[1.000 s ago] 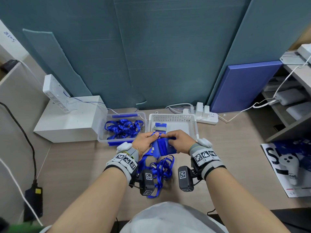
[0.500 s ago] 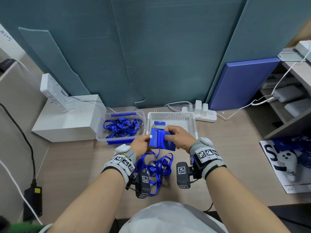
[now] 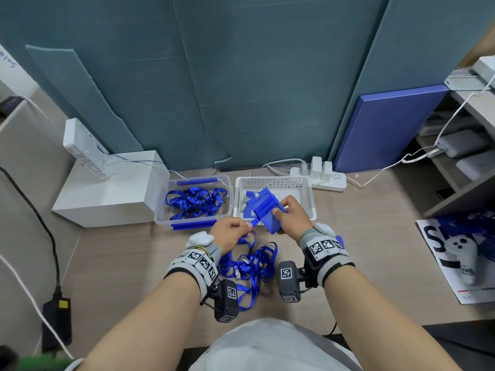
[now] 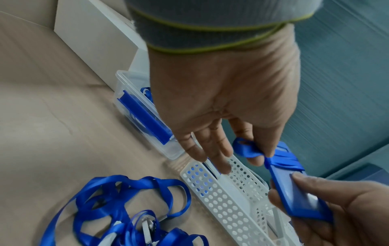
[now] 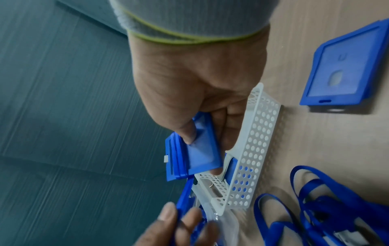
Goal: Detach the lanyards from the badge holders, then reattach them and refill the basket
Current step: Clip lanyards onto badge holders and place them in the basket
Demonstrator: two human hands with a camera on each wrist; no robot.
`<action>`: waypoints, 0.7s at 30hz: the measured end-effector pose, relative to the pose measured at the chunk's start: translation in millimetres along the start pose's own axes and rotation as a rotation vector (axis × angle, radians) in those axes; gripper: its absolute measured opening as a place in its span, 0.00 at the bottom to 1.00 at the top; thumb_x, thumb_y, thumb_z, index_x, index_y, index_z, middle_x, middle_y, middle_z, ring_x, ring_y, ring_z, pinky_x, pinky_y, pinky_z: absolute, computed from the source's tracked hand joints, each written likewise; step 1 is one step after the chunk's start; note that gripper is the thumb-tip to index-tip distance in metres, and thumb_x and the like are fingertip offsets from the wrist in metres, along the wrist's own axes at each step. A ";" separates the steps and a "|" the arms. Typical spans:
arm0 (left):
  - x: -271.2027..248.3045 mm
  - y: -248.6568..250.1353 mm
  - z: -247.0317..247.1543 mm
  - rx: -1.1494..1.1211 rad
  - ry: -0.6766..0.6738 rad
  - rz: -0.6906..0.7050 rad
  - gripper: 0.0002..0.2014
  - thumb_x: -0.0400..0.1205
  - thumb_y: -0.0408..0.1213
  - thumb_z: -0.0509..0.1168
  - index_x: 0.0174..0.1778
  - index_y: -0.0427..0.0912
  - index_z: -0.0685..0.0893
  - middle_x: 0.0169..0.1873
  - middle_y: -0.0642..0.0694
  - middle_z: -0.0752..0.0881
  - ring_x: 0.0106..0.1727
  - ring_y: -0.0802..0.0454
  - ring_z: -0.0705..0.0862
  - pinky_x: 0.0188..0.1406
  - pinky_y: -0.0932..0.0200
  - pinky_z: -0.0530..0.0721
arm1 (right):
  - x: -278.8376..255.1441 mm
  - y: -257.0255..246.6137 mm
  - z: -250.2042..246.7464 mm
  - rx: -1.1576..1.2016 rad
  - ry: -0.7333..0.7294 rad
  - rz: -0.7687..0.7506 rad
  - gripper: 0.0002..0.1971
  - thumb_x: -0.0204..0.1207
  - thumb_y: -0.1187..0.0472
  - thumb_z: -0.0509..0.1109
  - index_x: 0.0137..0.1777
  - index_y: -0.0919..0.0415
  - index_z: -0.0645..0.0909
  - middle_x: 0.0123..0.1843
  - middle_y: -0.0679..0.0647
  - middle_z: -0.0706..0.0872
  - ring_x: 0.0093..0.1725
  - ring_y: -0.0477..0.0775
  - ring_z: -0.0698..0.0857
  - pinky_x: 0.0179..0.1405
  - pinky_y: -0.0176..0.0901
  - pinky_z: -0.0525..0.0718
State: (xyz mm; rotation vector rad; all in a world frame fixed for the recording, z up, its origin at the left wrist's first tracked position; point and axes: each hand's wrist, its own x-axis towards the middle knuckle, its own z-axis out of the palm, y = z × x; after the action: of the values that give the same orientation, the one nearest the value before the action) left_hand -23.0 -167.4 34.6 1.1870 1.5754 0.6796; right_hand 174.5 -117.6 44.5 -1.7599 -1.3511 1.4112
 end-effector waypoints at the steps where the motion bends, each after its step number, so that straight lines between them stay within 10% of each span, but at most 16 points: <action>1: 1.2 1.6 -0.6 0.015 0.025 0.016 0.16 0.82 0.43 0.72 0.32 0.37 0.89 0.37 0.51 0.89 0.36 0.65 0.84 0.45 0.64 0.77 | 1.0 2.7 0.5 -0.036 0.021 -0.003 0.09 0.83 0.59 0.68 0.44 0.53 0.70 0.46 0.62 0.87 0.44 0.65 0.87 0.41 0.64 0.92; 5: 5.8 18.4 1.6 -0.089 0.139 0.045 0.14 0.80 0.36 0.75 0.26 0.42 0.87 0.49 0.49 0.90 0.51 0.60 0.87 0.53 0.68 0.76 | -0.9 3.6 5.4 -0.102 0.012 -0.022 0.10 0.75 0.60 0.72 0.41 0.55 0.70 0.43 0.63 0.86 0.45 0.67 0.88 0.39 0.67 0.92; 14: 7.1 36.0 5.3 -0.289 0.146 0.086 0.06 0.76 0.25 0.76 0.47 0.34 0.89 0.40 0.44 0.91 0.39 0.59 0.88 0.42 0.68 0.85 | -2.6 -3.9 13.3 0.103 -0.172 0.044 0.19 0.78 0.73 0.69 0.65 0.54 0.76 0.51 0.60 0.90 0.51 0.61 0.91 0.54 0.61 0.92; 21: 13.4 30.9 7.7 0.183 0.297 0.172 0.10 0.73 0.34 0.80 0.43 0.54 0.89 0.41 0.59 0.91 0.43 0.61 0.88 0.42 0.76 0.82 | -1.5 -3.4 22.1 0.214 -0.190 0.043 0.13 0.79 0.77 0.68 0.53 0.57 0.83 0.49 0.60 0.90 0.48 0.60 0.89 0.53 0.57 0.88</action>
State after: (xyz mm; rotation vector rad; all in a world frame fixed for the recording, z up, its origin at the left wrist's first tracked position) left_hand -4.9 -144.9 53.6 1.4185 1.8261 0.8696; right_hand 152.8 -121.9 40.7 -1.5562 -1.2088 1.7151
